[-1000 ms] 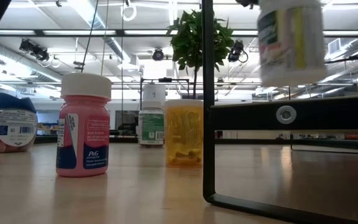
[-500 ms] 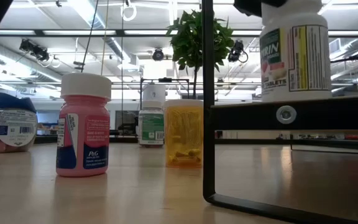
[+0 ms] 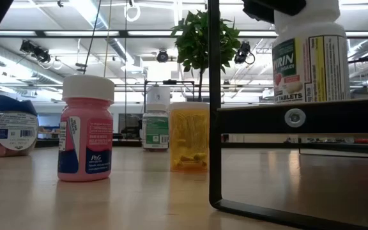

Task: Pick and place medicine bottles onto shelf by color
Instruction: Put the right white medicine bottle on the shelf aligned with the other white medicine bottle

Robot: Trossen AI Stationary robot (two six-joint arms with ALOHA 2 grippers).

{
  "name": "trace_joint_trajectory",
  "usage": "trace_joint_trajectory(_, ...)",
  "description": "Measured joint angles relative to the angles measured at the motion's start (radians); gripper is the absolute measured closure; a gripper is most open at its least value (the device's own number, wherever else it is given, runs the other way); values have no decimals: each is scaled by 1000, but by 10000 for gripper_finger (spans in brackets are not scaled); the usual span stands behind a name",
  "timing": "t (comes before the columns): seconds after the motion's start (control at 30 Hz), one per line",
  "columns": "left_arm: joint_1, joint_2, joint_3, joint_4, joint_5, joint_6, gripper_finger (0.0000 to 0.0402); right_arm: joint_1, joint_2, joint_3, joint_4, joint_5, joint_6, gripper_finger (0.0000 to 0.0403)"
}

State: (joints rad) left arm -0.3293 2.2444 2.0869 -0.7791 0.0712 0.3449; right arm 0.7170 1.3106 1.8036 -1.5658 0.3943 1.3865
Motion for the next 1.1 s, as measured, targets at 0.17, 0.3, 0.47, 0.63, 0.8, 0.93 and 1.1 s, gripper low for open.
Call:
trace_joint_trajectory(0.17,-7,0,0,0,1,4,179,0,0,0,1,0,0,122)
trace_joint_trajectory(0.3,-11,0,0,0,0,10,165,0,0,0,1,0,9,122)
trace_joint_trajectory(0.47,-22,0,0,3,0,96,153,0,0,0,18,-8,24,122)
trace_joint_trajectory(0.63,-24,0,0,3,29,113,153,13,0,0,21,-15,24,122)
trace_joint_trajectory(0.8,-24,0,0,4,53,129,158,14,0,0,21,-26,26,122)
trace_joint_trajectory(0.93,-24,1,0,17,72,148,159,14,0,0,21,-29,36,122)
trace_joint_trajectory(1.1,-24,1,1,71,74,150,164,14,0,0,21,-32,47,122)
